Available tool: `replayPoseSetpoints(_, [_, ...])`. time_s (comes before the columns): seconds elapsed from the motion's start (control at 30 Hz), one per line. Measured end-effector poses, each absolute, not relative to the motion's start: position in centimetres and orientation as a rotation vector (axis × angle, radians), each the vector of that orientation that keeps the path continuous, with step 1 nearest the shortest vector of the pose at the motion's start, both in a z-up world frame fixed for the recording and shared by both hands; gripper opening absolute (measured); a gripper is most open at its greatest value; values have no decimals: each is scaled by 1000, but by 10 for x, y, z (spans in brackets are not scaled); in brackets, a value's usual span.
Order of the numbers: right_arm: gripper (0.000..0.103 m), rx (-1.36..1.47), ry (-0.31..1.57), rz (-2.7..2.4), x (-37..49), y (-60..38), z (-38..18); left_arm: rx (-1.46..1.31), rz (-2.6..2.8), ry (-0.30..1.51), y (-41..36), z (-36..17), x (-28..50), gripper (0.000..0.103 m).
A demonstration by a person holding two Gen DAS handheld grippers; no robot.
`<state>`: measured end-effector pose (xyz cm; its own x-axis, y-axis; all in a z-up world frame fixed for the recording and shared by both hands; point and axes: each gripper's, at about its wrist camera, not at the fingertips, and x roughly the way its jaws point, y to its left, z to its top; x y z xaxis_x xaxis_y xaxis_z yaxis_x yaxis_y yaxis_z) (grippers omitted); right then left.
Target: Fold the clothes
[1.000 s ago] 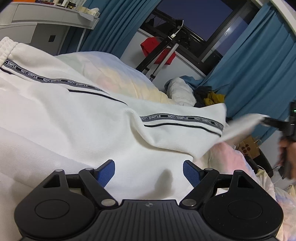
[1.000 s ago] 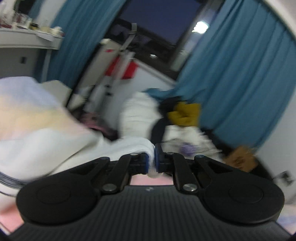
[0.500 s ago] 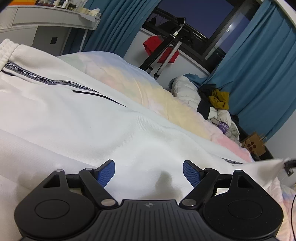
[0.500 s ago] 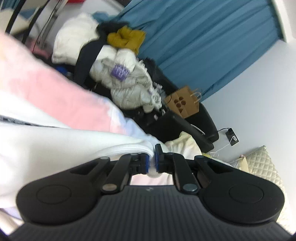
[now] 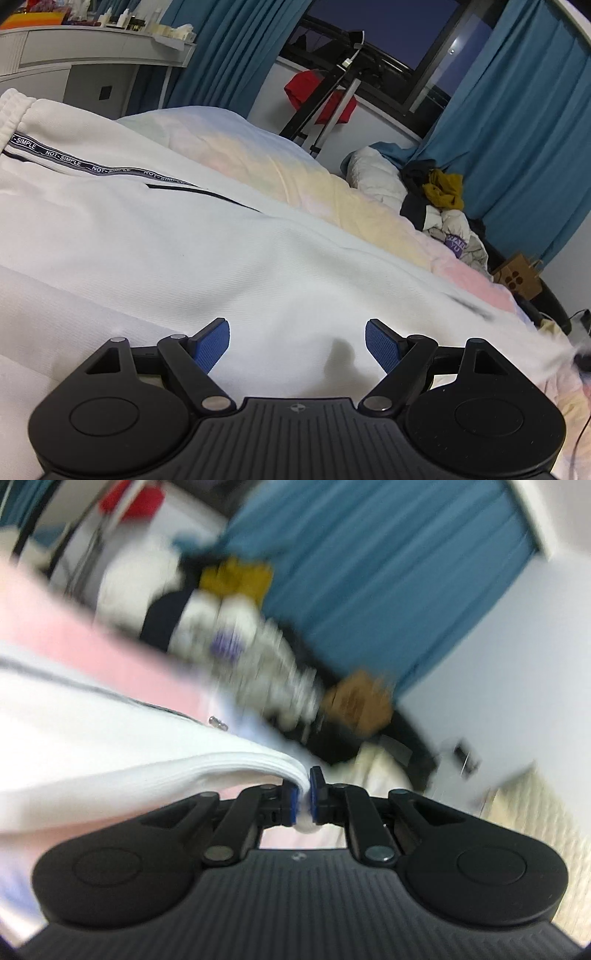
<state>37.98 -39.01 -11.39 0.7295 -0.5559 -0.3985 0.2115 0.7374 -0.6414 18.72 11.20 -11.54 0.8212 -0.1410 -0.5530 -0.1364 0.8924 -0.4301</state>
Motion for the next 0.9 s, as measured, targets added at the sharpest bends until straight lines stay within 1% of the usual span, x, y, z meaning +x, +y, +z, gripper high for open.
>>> replayPoseSetpoints(0.1, [11,-538,744,-441,354,-410,-175,-465,-2,620,109,-117,188,83])
replayPoseSetpoints(0.17, [11,-470,766,-430,341,-413,-199,-463,-5,621,107,-117,188,83])
replayPoseSetpoints(0.2, [12,-411,749,-428,335,-415,-202,-459,-6,620,106,-116,187,83])
replayPoseSetpoints(0.3, [16,-189,676,-439,317,-422,-192,-451,-16,618,103,-115,186,83])
replayPoseSetpoints(0.37, [29,5,633,-465,309,-430,-181,-450,-20,626,101,-115,186,83])
replayPoseSetpoints(0.4, [31,109,613,-477,304,-434,-176,-449,-23,629,100,-115,186,83])
replayPoseSetpoints(0.47, [42,310,577,-486,280,-439,-168,-447,-32,630,99,-113,183,83])
replayPoseSetpoints(0.57, [51,487,547,-509,247,-434,-156,-464,-42,617,99,-112,171,83])
replayPoseSetpoints(0.63, [53,559,533,-517,223,-429,-148,-469,-37,615,98,-112,164,83])
replayPoseSetpoints(0.83, [53,697,472,-515,156,-418,-130,-479,-58,623,97,-103,143,83])
replayPoseSetpoints(0.9, [55,748,463,-570,138,-418,-131,-478,-54,624,98,-97,134,83])
